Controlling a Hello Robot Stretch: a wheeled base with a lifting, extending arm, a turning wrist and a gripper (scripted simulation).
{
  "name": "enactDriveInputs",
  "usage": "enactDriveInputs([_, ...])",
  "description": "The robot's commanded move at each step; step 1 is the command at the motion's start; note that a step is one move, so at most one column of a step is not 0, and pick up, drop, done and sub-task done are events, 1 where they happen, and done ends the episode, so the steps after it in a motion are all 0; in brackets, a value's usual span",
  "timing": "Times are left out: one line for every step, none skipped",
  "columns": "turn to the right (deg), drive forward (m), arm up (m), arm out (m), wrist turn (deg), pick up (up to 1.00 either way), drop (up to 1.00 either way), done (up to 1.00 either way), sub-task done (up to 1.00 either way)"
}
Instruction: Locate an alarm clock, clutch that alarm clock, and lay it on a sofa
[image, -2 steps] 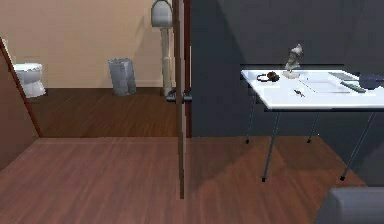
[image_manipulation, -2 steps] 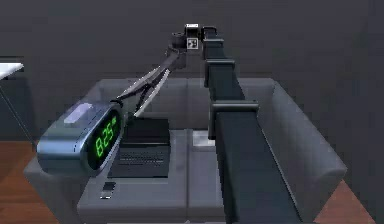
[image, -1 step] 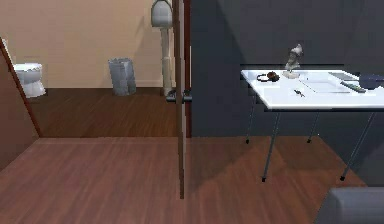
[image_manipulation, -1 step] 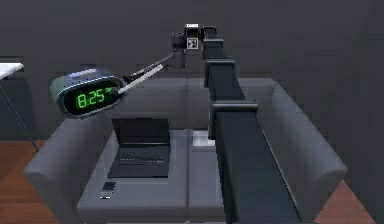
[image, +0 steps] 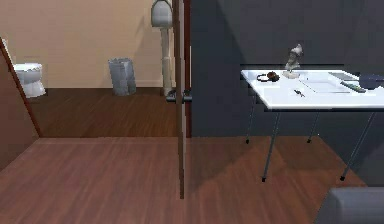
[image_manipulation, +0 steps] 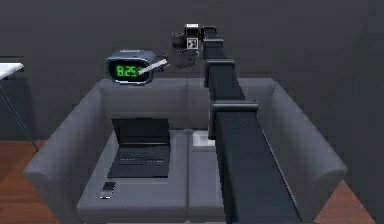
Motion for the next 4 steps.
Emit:
enactDriveInputs([0.0,0.0,0.0,0.0,39.0,0.0,0.0,0.0,0.0])
enactDriveInputs([0.0,0.0,-0.36,0.0,0.0,0.0,0.0,0.0,0.0])
enactDriveInputs([0.0,0.0,-0.32,0.0,0.0,0.0,0.0,0.0,0.0])
enactDriveInputs([0.0,0.0,0.0,0.0,0.0,0.0,1.0,0.0,0.0])
